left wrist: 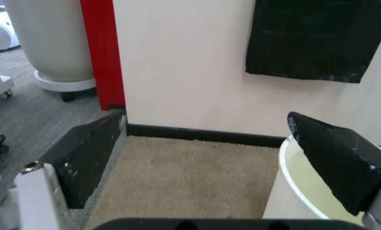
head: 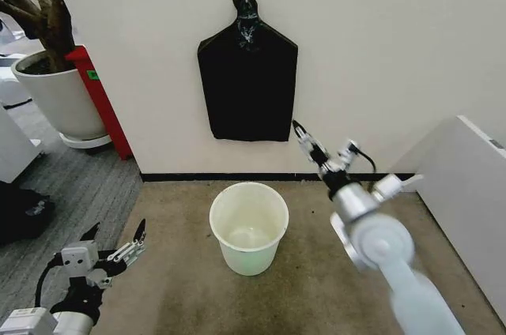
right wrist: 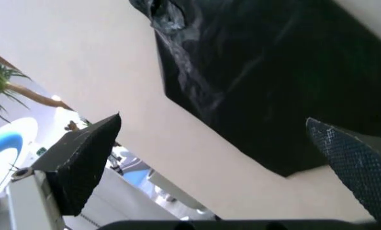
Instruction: Place the garbage bag over the trash bin.
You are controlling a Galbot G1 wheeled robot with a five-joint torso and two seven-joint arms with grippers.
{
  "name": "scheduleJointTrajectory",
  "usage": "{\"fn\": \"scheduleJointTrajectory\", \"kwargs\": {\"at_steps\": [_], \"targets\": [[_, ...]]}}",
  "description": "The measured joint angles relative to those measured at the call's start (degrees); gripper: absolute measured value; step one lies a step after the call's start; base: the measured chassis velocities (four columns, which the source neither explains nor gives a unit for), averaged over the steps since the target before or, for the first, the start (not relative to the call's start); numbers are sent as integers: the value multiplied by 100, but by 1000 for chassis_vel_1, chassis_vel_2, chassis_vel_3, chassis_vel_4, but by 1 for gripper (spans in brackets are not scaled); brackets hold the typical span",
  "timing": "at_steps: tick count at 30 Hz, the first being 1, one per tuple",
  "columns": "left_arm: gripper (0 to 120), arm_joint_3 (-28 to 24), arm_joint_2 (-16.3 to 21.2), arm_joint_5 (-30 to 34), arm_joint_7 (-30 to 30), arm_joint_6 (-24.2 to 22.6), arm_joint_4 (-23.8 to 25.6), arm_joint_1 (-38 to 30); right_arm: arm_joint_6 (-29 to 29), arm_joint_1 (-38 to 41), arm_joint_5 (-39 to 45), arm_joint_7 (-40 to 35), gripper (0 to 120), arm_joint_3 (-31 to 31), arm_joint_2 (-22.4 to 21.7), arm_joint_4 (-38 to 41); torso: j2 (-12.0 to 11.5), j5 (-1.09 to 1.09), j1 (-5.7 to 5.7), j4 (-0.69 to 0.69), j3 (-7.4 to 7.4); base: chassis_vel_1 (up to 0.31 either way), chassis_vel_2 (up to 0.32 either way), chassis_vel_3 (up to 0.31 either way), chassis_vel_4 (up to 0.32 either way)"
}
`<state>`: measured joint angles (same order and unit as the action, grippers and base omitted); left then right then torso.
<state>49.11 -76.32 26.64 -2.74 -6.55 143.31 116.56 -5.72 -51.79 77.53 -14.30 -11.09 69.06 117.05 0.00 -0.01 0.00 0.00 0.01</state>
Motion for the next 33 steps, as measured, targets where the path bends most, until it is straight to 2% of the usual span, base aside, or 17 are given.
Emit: {"fn": "scheduleJointTrajectory", "kwargs": {"at_steps": [4, 7, 11, 13, 17, 23, 33], "targets": [[100, 15, 2, 17, 0, 3, -2, 29, 7, 953, 95, -29, 100, 266, 223, -628, 0, -1, 0, 1, 0, 0, 0, 0, 0], [100, 21, 3, 21, 0, 5, -3, 41, 12, 1283, 155, -72, 100, 349, 377, -875, 0, -1, 0, 1, -1, 0, 0, 0, 0], [100, 53, -8, 24, -1, 33, -6, 107, 68, 1932, 317, -178, 100, 453, 1052, -1625, 0, -1, 0, 0, 0, 0, 0, 0, 0], [100, 61, -13, 24, -3, 41, -6, 125, 78, 1990, 336, -190, 100, 459, 1133, -1705, 0, -1, 0, 0, 0, 0, 0, 0, 0], [100, 179, -85, -22, -35, 155, -6, 361, 169, 2389, 427, -223, 100, 457, 1748, -2302, 0, -1, 0, 2, -1, 0, 0, 0, 0], [100, 197, -100, -37, -44, 181, -6, 400, 190, 2943, 495, -206, 100, 216, 2269, -3003, 0, -1, 1, 0, 0, 0, 0, 0, 0], [100, 311, -175, -216, -50, 369, -6, 555, 319, 3719, 690, -259, 100, 77, 2336, -3979, 0, 2, 0, -1, 0, 0, 0, 0, 0]]}}
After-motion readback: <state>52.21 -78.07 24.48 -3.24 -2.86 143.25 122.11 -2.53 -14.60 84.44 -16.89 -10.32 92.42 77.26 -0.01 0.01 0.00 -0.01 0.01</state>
